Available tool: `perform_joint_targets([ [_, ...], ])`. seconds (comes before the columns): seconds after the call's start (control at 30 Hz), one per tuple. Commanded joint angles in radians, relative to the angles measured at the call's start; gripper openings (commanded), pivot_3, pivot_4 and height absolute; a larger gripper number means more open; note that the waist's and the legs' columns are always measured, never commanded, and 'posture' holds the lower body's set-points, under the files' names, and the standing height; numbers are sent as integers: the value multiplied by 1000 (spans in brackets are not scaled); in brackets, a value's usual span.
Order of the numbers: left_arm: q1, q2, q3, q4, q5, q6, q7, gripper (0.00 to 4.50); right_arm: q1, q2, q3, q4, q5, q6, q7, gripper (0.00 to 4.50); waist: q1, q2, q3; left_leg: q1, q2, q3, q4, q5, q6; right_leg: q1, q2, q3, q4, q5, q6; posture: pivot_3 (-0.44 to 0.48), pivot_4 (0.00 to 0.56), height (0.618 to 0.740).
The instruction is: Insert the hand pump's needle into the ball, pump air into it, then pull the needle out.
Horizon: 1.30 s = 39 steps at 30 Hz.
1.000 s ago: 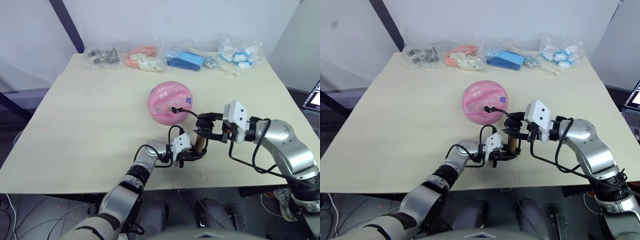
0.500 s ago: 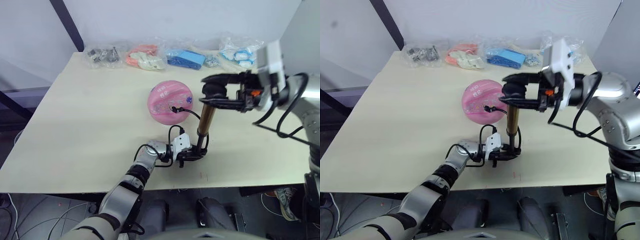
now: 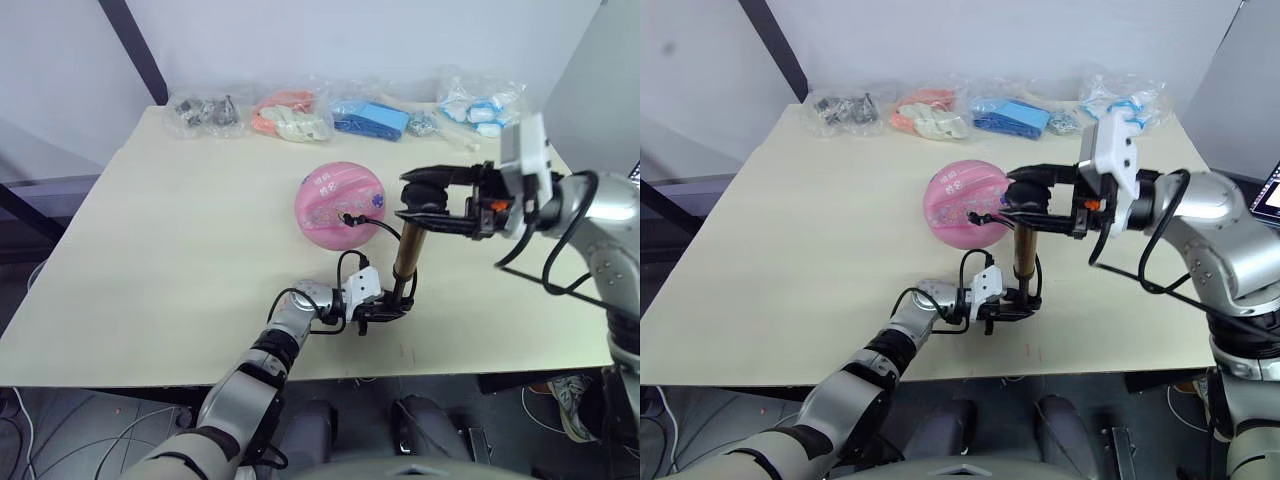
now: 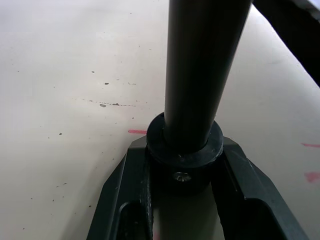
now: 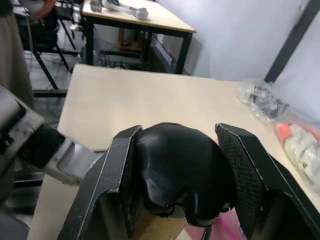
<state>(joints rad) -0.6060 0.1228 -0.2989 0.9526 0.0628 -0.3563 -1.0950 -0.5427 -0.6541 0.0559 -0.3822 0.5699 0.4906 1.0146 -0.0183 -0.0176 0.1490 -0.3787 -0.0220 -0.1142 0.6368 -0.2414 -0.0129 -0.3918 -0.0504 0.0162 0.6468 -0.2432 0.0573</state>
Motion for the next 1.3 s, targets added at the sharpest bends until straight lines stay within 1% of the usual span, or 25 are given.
perform_joint_targets([
  [0.03, 33, 24, -19, 49, 36, 49, 3, 1073, 108, 16, 124, 39, -103, -58, 13, 1943, -2, 0, -1, 0, 0, 0, 0, 0, 0, 0, 0, 0, 0, 0, 0, 0, 150, 740],
  [0.1, 34, 24, -20, 47, 35, 50, 2, 1073, 157, 23, 155, 59, -149, -109, 21, 1943, -2, 0, -2, 1, 0, 0, 0, 0, 0, 1, 0, 0, 0, 0, 0, 0, 150, 740],
  [0.27, 35, 25, -23, 46, 34, 49, 2, 1073, 226, 53, 195, 117, -230, -198, 14, 1943, -2, -2, -3, 2, 0, 0, 0, 0, 0, 2, 0, 0, 0, 0, 0, 0, 150, 740],
  [0.37, 34, 24, -23, 47, 34, 50, 4, 1073, 256, 82, 194, 156, -258, -219, -14, 1943, -2, -2, -4, 2, 0, 0, 0, 0, 0, 2, 1, 0, 0, 0, 0, 0, 150, 740],
  [0.47, 34, 25, -23, 47, 34, 50, 3, 1073, 250, 91, 164, 133, -232, -209, -8, 1943, -2, -1, -4, 2, 0, 0, 0, 0, 0, 2, 1, 0, 0, 0, 0, 0, 150, 740],
  [0.53, 34, 25, -22, 48, 33, 51, 2, 1073, 207, 79, 127, 101, -193, -189, 3, 1943, -2, -1, -4, 2, 0, 0, 0, 0, 0, 2, 1, 0, 0, 0, 0, 0, 150, 740],
  [0.6, 35, 24, -22, 48, 31, 52, -1, 1073, 122, 63, 64, 57, -110, -129, 9, 1943, -2, -1, -3, 2, 0, 0, 0, 0, 0, 2, 1, 0, 0, 0, 0, 0, 150, 740],
  [0.67, 35, 24, -21, 48, 29, 54, -4, 1073, 53, 44, 19, 32, -54, -77, 13, 1943, -2, 2, 0, 1, 0, 0, 0, 0, 0, 1, 0, 0, 0, 0, 0, 0, 150, 740],
  [0.83, 34, 19, -9, 46, 6, 70, -14, 1073, -74, -25, -50, 23, 26, 52, 14, 1943, 3, 2, 1, -3, 0, -1, -1, 0, 0, -2, 0, 0, 0, 0, -1, 0, 150, 740],
  [0.93, 32, 19, -7, 45, 0, 77, -13, 1073, -139, -58, -89, 26, 63, 90, 16, 1943, 2, 2, 1, -4, -1, -1, -1, 0, 0, -3, 0, 0, -2, 0, -1, 0, 150, 740],
  [1.07, 33, 16, 3, 45, -13, 89, -29, 1073, -228, -74, -140, 34, 129, 141, -3, 1943, 1, 3, 3, -4, -1, 0, 0, 0, 0, -3, 0, 1, -1, 0, 0, 0, 150, 740],
  [1.2, 34, 16, 5, 41, -13, 89, -33, 1073, -235, -62, -139, 35, 146, 152, -22, 1943, 1, 2, 3, -4, 0, -1, -1, 0, 0, -3, 0, 0, -1, 0, 0, 0, 150, 740],
  [1.3, 33, 17, 5, 41, -14, 84, -36, 1073, -147, -50, -78, 30, 80, 100, -18, 1943, 1, 2, 2, -4, 0, 0, -1, 0, 0, -3, 0, 0, -2, 0, -1, 0, 150, 740],
])
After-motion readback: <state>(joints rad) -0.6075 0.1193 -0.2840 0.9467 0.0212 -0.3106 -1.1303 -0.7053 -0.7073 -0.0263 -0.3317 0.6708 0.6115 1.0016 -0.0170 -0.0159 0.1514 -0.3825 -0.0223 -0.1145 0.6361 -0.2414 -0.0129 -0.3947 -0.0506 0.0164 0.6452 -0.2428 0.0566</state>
